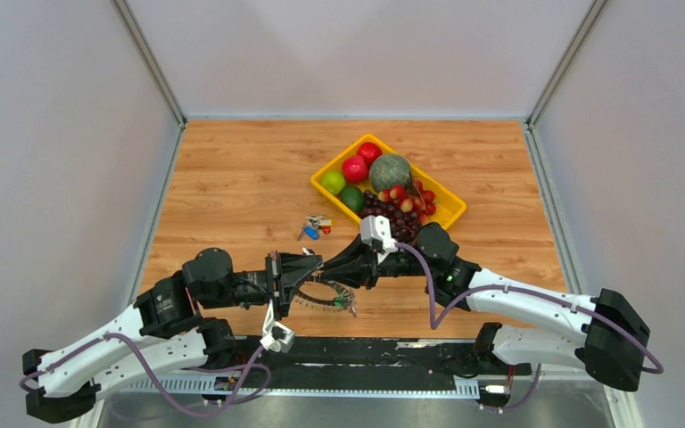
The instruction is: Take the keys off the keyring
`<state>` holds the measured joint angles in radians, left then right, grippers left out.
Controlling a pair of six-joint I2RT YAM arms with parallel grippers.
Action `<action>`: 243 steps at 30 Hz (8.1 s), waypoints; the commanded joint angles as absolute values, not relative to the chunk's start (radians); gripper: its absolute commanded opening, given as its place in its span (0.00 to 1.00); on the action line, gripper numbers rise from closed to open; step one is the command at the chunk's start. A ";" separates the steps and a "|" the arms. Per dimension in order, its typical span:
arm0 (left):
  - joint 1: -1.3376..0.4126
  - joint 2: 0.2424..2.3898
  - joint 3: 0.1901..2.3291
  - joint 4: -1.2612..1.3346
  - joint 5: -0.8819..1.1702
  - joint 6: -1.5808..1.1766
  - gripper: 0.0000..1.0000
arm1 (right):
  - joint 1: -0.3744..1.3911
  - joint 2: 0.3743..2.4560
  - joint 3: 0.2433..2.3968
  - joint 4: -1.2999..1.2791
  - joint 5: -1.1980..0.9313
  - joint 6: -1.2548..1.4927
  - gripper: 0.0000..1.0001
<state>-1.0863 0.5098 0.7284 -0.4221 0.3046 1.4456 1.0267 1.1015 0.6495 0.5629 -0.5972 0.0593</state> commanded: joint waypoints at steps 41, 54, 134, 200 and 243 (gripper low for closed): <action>-1.090 0.513 0.754 -0.311 0.328 1.349 0.00 | 1.053 0.972 0.538 0.818 -0.519 0.235 0.00; -1.089 0.587 0.802 -0.361 0.300 1.287 0.00 | 1.110 0.968 0.598 0.679 -0.488 0.122 0.00; -1.104 0.968 1.081 -0.604 0.295 0.538 0.00 | 1.373 0.824 0.685 0.400 -0.020 -0.473 0.00; -1.103 0.557 0.660 -0.294 0.381 0.935 0.00 | 1.341 0.842 0.372 0.654 -0.083 -0.167 0.25; -1.104 0.540 0.657 -0.286 0.422 0.928 0.00 | 1.317 0.977 0.428 0.749 -0.095 -0.131 0.39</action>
<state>-1.1000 0.5488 0.6510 -0.3542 0.3840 0.9192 1.3205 0.9787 0.3809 0.6785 -0.0895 -0.1532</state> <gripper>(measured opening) 0.017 0.366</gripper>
